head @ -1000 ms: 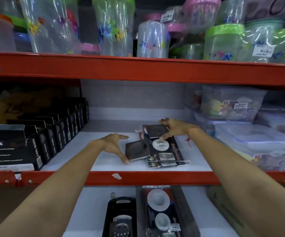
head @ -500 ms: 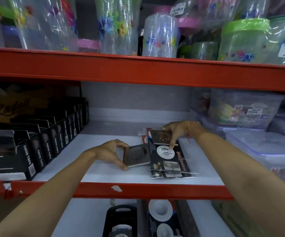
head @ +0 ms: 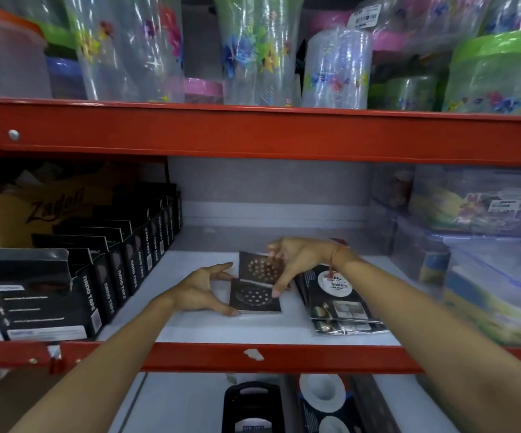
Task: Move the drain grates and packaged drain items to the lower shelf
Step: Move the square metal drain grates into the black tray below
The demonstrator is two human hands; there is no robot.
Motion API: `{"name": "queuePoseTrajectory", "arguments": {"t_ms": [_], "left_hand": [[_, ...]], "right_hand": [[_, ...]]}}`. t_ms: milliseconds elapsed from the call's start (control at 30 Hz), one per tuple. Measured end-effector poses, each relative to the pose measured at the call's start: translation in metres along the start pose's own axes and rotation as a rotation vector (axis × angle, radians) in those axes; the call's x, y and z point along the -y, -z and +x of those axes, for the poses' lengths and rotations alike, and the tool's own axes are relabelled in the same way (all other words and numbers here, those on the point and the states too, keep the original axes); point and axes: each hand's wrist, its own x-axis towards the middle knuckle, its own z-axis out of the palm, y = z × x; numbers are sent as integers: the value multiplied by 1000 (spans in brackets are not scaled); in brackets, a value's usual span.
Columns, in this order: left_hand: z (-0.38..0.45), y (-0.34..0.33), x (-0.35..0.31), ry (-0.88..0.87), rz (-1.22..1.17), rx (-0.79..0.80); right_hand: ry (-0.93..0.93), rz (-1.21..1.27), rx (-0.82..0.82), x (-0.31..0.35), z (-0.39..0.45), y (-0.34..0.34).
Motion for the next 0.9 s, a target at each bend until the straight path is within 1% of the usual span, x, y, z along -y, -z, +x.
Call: {"name": "queuePoseTrajectory", "arguments": {"t_ms": [167,333,467,533,633,733,800,833,900], "left_hand": [[-1,-3,8,-10,-41,-35],[1,-1,11,11,-24,-15],[3,3,9,23,10,49],[3,8,4,25,-4,57],[7,11,-14,10,-41,-36],[25,6,-41,-35,-173,-218],[38,-4,-63,17,-290,-264],[43,-11,-74,51,-336,-249],[49,-28,-93,117,-389,-206]], "right_hand": [[-49,-89,48,9,13,-29],[-65,4,57,10,17,-37],[-51,-1,50,9,18,-40],[-39,29,34,8,12,-39],[-1,111,-102,4,-5,-22],[-16,175,-301,-16,-27,5],[-122,92,-445,-42,-40,17],[-205,68,-500,-58,-46,18],[-385,112,-564,-89,-56,13]]}}
